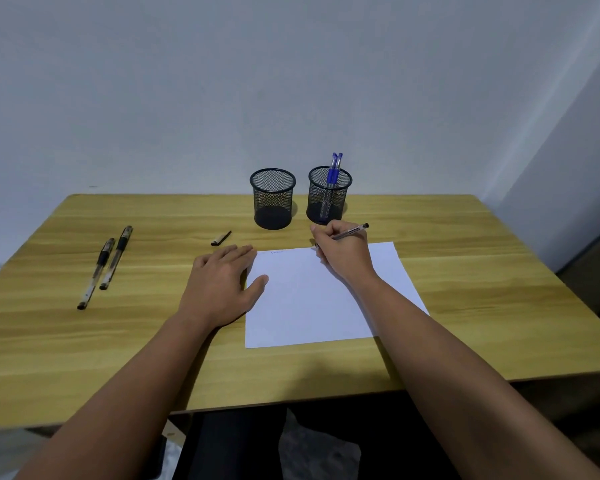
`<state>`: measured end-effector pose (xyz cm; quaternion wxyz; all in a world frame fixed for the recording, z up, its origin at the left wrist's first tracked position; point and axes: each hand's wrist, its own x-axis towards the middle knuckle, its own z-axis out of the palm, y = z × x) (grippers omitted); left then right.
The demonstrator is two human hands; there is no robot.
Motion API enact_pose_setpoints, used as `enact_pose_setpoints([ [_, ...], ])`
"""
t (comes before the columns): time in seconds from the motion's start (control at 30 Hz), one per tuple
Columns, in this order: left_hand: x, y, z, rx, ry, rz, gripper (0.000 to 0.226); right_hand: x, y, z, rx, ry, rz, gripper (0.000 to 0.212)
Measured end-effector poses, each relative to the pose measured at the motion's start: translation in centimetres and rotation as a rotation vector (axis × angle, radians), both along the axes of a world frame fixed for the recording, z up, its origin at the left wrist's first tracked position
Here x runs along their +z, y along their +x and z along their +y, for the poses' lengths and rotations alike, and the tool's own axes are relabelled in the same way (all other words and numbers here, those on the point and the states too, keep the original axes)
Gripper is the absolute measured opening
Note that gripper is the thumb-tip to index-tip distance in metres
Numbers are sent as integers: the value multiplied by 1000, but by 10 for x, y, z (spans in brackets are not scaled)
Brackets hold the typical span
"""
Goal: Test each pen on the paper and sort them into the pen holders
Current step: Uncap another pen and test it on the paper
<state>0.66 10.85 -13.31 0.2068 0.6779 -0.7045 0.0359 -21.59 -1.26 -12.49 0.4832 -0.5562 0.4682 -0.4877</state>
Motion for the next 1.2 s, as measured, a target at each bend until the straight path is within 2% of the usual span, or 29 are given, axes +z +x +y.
enact_pose_setpoints([
  [0.63, 1, 0, -1, 15, 38, -21, 63, -3, -1, 0, -3, -70, 153, 38],
  [1.2, 0, 0, 0, 11, 33, -17, 61, -3, -1, -1, -78, -20, 115, 41],
])
